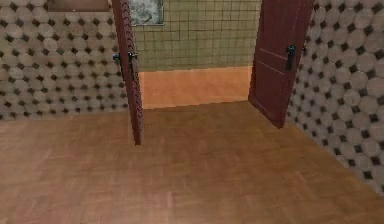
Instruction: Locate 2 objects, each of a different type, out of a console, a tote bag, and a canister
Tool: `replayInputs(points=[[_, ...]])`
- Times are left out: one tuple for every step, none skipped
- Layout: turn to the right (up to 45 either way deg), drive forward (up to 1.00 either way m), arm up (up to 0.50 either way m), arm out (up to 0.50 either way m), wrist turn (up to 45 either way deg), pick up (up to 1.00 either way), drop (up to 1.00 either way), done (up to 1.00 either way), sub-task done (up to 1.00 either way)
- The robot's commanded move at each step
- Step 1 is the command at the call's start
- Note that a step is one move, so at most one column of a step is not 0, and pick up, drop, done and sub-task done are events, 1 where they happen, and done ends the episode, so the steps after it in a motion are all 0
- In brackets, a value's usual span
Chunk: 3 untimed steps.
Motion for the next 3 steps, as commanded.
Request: replayInputs(points=[[3.0,0.0,0.0,0.0,0.0,0.0,0.0,0.0,0.0],[0.0,1.0,0.0,0.0,0.0,0.0,0.0,0.0,0.0],[0.0,1.0,0.0,0.0,0.0,0.0,0.0,0.0,0.0]])
